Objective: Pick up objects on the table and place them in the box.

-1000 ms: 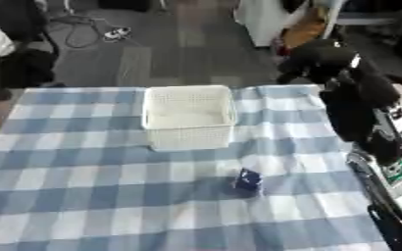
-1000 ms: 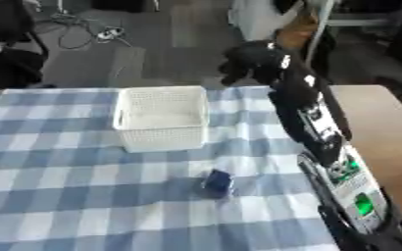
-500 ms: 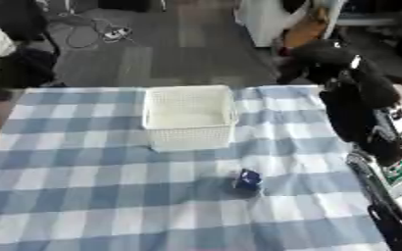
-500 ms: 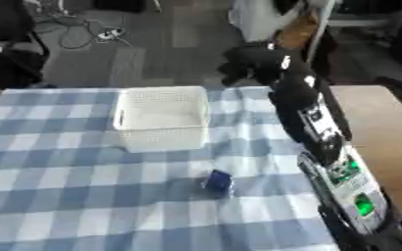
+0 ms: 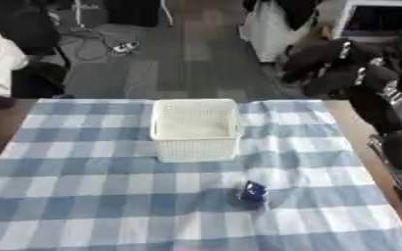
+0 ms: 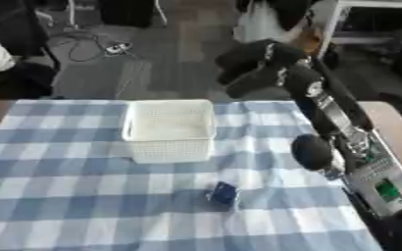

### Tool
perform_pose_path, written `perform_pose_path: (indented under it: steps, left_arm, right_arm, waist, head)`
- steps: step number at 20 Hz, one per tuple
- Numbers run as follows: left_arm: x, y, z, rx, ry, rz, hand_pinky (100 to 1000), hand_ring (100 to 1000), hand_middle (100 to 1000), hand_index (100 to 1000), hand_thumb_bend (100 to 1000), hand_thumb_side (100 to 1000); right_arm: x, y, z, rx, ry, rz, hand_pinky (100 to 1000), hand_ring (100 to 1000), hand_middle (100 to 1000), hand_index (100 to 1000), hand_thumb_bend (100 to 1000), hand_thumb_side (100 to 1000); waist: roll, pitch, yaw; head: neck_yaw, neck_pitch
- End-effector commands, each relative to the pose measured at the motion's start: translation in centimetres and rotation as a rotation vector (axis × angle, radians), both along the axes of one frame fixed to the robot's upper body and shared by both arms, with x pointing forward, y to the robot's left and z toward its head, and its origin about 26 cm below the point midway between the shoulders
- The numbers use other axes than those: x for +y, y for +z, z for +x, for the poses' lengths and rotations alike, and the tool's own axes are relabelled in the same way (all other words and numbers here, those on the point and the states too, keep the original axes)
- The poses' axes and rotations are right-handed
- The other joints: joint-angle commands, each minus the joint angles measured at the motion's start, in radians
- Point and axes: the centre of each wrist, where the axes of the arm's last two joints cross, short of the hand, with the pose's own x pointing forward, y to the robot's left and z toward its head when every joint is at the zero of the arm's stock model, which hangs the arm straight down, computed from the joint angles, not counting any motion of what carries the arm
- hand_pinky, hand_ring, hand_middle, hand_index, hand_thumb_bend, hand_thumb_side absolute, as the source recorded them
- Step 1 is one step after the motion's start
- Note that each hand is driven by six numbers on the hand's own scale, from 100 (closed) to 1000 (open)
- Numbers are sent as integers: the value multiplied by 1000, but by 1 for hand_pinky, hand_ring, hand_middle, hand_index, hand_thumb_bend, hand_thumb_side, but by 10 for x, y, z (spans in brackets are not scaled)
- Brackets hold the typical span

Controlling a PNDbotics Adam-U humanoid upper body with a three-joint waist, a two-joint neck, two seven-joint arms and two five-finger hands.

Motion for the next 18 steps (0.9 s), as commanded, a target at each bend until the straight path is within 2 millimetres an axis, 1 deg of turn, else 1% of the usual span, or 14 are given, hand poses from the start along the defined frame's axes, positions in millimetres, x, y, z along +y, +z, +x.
perform_pose_path:
  steps: [1, 2, 3, 6, 7, 8, 14, 18]
  left_arm:
    - [2, 6, -2, -20, 1, 12, 713, 582, 923, 730, 100, 787]
    - [2, 6, -2, -20, 0, 12, 713, 581, 923, 730, 100, 787]
    - [2, 6, -2, -20, -1, 12, 713, 582, 923, 730, 100, 787]
    - [1, 5, -2, -16, -3, 14, 714, 581, 925, 730, 100, 789]
    - [1, 5, -2, -14, -3, 15, 714, 581, 925, 730, 100, 789]
    - [1, 5, -2, -12, -4, 16, 715, 581, 925, 730, 100, 790]
    - [0, 5, -2, -13, -9, 19, 715, 582, 925, 730, 100, 789]
    - [-1, 6, -2, -14, -15, 19, 715, 582, 925, 730, 100, 789]
  right_arm:
    - [-10, 5, 14, -74, -80, -166, 790, 693, 817, 773, 623, 1000]
    - [-14, 3, 22, -78, -103, -205, 789, 693, 823, 762, 625, 1000]
    - [-17, 1, 30, -83, -120, -232, 789, 694, 819, 769, 626, 1000]
    - [-26, -10, 51, -87, -160, -303, 806, 702, 851, 781, 617, 1000]
    - [-28, -13, 57, -90, -166, -319, 804, 701, 849, 778, 617, 1000]
    - [-31, -17, 62, -91, -171, -328, 809, 706, 858, 805, 615, 1000]
    - [-36, -32, 86, -103, -242, -358, 836, 711, 866, 797, 609, 1000]
    - [-45, -49, 101, -81, -316, -345, 834, 721, 863, 803, 612, 1000]
  waist:
    - [-1, -16, 4]
    - [-2, -16, 7]
    - [-2, -16, 8]
    - [-4, -14, 12]
    - [-4, -14, 12]
    - [-4, -13, 14]
    - [-5, -12, 19]
    - [-3, -12, 21]
  head:
    - [-15, -7]
    - [-15, -7]
    - [-15, -8]
    - [-19, -4]
    - [-20, -5]
    - [-21, -7]
    - [-21, -8]
    - [-16, -10]
